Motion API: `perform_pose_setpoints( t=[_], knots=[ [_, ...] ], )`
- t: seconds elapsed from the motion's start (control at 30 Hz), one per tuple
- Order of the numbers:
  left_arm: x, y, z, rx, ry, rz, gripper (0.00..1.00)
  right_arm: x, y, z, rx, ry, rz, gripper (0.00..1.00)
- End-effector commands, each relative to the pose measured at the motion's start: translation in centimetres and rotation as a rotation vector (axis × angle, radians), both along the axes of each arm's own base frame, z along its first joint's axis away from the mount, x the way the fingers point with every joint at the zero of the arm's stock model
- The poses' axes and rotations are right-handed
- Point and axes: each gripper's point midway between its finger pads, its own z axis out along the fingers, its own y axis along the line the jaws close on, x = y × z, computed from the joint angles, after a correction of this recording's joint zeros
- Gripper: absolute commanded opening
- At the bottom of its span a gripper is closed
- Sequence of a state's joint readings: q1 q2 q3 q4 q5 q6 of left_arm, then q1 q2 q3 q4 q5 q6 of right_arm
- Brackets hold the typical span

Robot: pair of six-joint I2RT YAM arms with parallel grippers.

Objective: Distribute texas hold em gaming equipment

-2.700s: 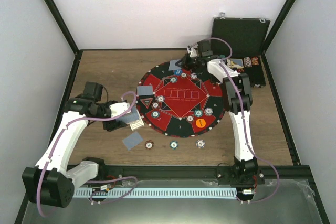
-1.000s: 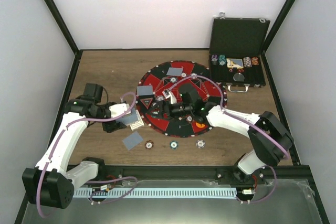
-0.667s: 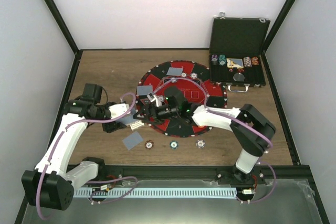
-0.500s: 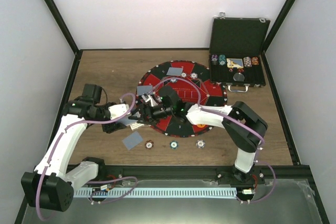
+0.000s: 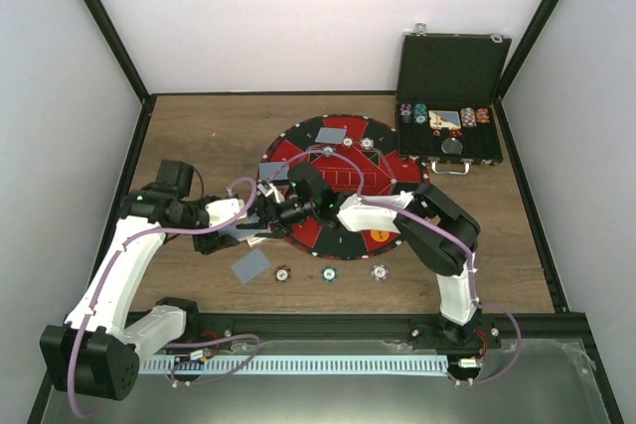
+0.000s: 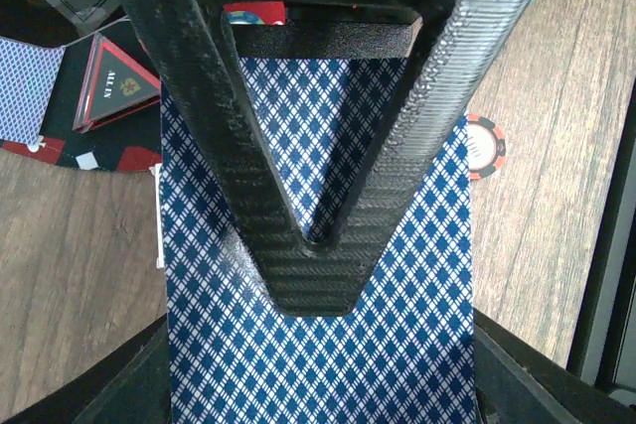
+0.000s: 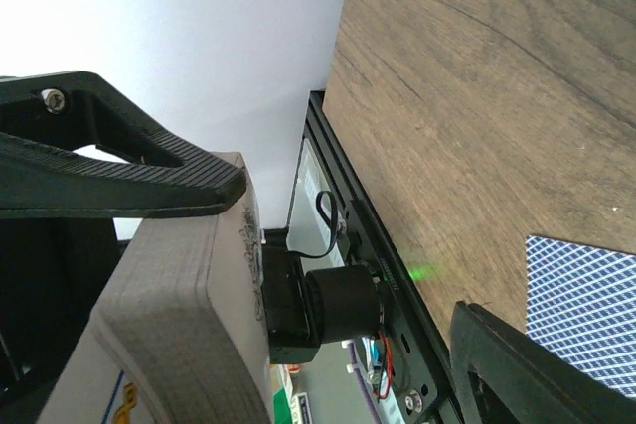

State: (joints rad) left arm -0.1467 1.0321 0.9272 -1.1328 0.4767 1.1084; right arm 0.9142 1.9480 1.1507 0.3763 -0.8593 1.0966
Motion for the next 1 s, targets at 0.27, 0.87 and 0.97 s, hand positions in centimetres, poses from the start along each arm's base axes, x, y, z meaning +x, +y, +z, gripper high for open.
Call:
perform_pose_setpoints(
  t=[0.27,0.87,0.97],
  knots=[
    [-0.1,-0.7,1.7,-0.034,-0.025,-0.036,0.04,1.8,-3.1,0.3,0.026,-0.012,-0.064,0.62],
    [0.3,-0.5,0.9,-0.021,-0.016,-0.015,0.04,0.3,-6.1,5.4,0.128,-0.048,-0.109,0.08],
    [0.3,-0.3,0.7,-0.008,-0.019,-0.012,0.04,0.1,-7.1,6.1,0.148,-0.046,-0.123,0.02]
  ],
)
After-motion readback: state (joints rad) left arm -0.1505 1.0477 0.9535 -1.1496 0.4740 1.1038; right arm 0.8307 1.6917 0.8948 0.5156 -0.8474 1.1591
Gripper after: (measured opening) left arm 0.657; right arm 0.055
